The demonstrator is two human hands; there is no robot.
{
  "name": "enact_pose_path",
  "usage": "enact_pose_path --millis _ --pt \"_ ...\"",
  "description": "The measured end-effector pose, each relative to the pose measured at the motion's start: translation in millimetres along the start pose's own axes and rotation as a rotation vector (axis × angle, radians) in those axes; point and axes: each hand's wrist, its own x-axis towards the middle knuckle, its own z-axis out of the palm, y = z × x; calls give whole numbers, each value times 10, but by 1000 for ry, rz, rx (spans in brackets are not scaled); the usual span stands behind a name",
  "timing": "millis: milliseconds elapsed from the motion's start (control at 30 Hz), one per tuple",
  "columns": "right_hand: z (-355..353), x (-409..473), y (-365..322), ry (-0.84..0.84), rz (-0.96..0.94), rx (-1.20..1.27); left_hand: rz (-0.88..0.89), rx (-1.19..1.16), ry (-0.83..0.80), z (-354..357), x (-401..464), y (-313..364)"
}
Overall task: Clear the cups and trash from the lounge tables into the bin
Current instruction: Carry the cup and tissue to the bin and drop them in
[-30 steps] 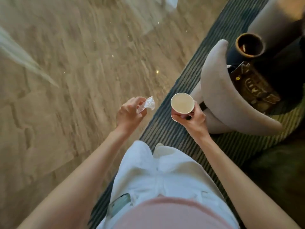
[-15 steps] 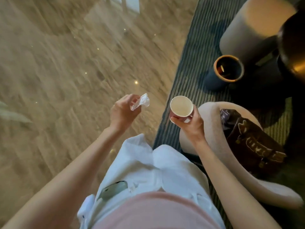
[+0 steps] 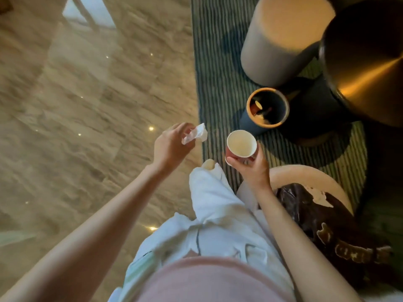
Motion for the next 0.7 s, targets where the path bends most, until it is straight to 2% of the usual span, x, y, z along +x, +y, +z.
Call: enact_pose_path --millis 200,400,567,700 --pt "-136 1194 -213 191 80 16 228 79 -202 290 1674 435" --pt "-270 2034 -294 381 129 27 454 141 -437 869 2958 840" --pt "-351 2655 -120 557 255 68 588 192 -660 1632 3834 1052" --pt "-253 3005 415 707 371 55 622 274 -773 2616 4453 915"
